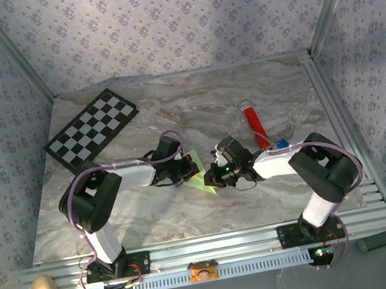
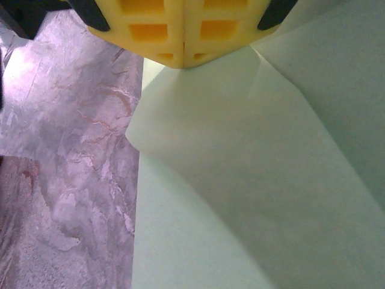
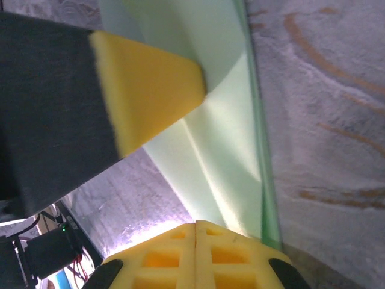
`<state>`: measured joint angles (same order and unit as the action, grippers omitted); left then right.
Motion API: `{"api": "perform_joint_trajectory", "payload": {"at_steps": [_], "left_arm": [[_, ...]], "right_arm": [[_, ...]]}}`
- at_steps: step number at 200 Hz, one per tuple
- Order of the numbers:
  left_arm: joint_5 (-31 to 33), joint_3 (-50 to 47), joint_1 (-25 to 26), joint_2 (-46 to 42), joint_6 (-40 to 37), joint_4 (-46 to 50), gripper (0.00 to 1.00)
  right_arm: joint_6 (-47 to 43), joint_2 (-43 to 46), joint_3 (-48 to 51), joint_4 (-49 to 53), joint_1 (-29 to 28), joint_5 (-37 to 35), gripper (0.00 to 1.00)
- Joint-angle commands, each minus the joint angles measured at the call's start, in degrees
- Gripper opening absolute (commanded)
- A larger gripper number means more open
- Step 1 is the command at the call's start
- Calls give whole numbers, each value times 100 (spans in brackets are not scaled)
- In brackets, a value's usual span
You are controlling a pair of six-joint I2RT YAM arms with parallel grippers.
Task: Fold a paper plane with a square sheet of paper (pick it up from the middle)
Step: Fourth fold the wing at the center of the table.
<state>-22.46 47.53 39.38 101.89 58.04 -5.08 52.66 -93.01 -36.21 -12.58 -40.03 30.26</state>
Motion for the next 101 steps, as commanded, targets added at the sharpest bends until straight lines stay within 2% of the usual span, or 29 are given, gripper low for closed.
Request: {"api": "perform_joint_trajectory", "payload": {"at_steps": [1, 45, 73, 101], "left_arm": [[250, -225, -37, 121, -109, 151, 4], [232, -192, -39, 106, -154, 168, 4], [245, -200, -53, 103, -177, 200, 4], [266, -231, -97, 99, -188, 204, 3]], "right_arm": [[-242, 94, -275, 387, 42, 17, 6], [-425, -374, -555, 649, 70, 51, 6], [-557, -578, -341, 709, 95, 128, 6], [-532, -367, 26, 641, 79, 125, 7]]}}
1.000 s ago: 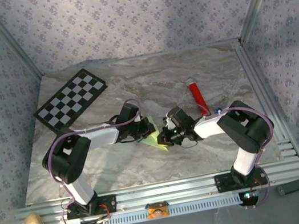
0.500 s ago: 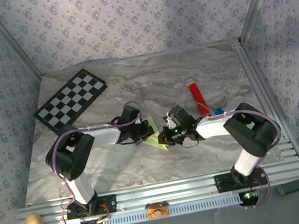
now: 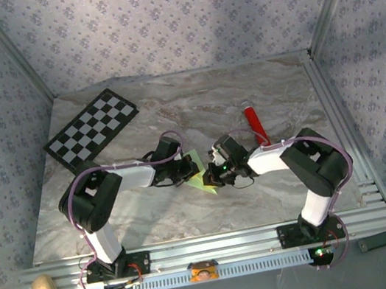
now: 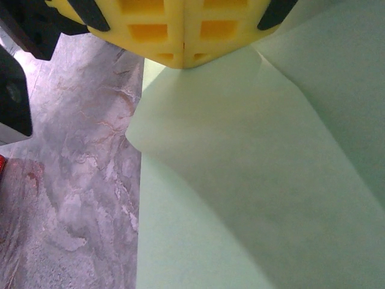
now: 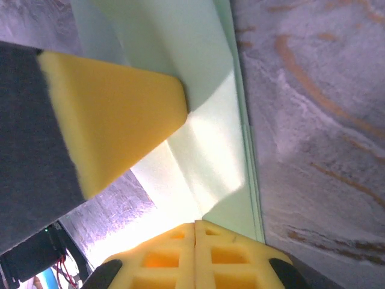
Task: Fold a paper plane with a square sheet of paper (pick it up from the middle)
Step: Fourth fold the wing at the center of the table.
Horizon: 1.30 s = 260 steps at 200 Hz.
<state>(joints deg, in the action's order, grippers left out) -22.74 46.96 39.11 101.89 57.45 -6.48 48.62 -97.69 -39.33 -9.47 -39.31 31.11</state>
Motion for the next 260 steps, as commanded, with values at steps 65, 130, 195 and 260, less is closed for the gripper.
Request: {"api": "perform_joint_trajectory", "payload": {"at_steps": [65, 130, 195, 260], "left_arm": [[279, -170, -139, 112, -137, 312, 3], [226, -178, -146, 68, -87, 270, 3], [174, -218, -143, 24, -93, 200, 3], [102, -193, -144, 2, -146, 202, 4]], "right_arm": [[-308, 750, 814, 600, 22, 35, 8], [-276, 1316, 1242, 765, 101, 69, 9], [-551, 1123, -5, 1171, 65, -20, 9], [-212, -91, -655, 544, 94, 56, 9]]}}
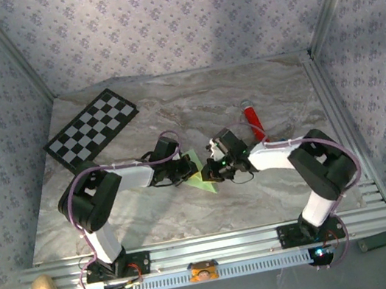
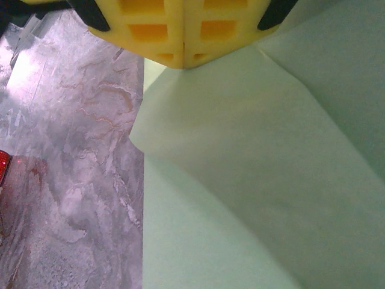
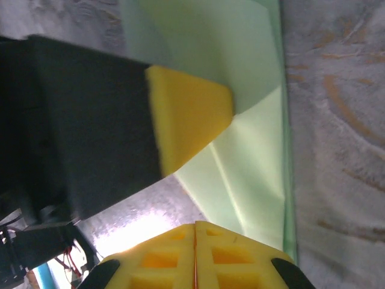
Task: Fold a paper plane with a square sheet of paper (pick it up from the middle)
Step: Fourth fold the wing at the center of the table.
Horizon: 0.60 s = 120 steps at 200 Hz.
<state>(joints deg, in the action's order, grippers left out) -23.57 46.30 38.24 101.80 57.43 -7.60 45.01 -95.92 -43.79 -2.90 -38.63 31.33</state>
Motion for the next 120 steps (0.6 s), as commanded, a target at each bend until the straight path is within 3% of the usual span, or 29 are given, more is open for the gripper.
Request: {"api": "perform_joint_trajectory", "payload": {"at_steps": [1, 36, 77, 120], "left_arm": [[186, -129, -55, 4, -144, 312, 4], [110, -86, -59, -35, -218, 294, 5], [-54, 140, -158, -188, -492, 429, 7], [-177, 360, -131, -558, -794, 744, 11]], "right_arm": [[148, -278, -213, -110, 29, 37, 9], [39, -431, -87, 202, 54, -119, 7], [394, -296, 614, -321, 46, -94, 4], [617, -347, 689, -489, -16, -188, 2]]}}
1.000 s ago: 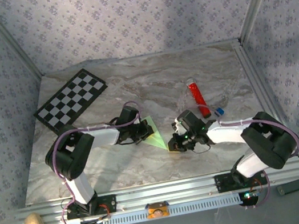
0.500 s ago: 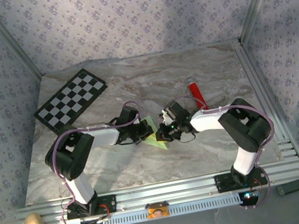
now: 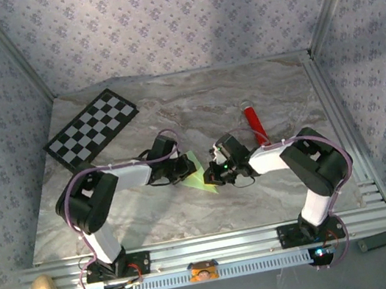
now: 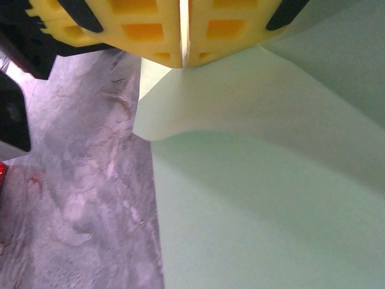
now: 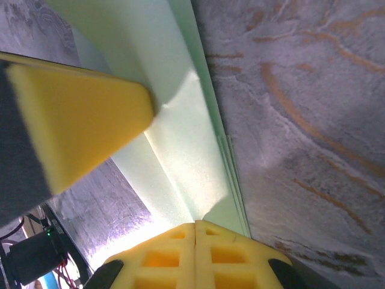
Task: Fold a paper plane with a square sheet of paper (pick it up from the middle)
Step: Fourth fold the wing at the center of the table.
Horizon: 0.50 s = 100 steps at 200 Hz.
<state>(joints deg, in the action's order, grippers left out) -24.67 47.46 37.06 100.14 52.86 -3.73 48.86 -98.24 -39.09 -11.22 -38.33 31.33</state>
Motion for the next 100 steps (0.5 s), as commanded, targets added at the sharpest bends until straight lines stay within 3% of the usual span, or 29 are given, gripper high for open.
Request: {"api": "perform_joint_trajectory", "payload": {"at_steps": [1, 44, 100], "left_arm": [[-71, 236, -9, -400, -338, 356, 11], [-295, 138, 148, -262, -242, 171, 11], [-68, 155, 67, 382, -127, 19, 8]], "right_arm": [[235, -116, 219, 338, -50, -189, 2], [325, -168, 195, 299, -99, -247, 1], [379, -126, 303, 287, -119, -303, 1]]}}
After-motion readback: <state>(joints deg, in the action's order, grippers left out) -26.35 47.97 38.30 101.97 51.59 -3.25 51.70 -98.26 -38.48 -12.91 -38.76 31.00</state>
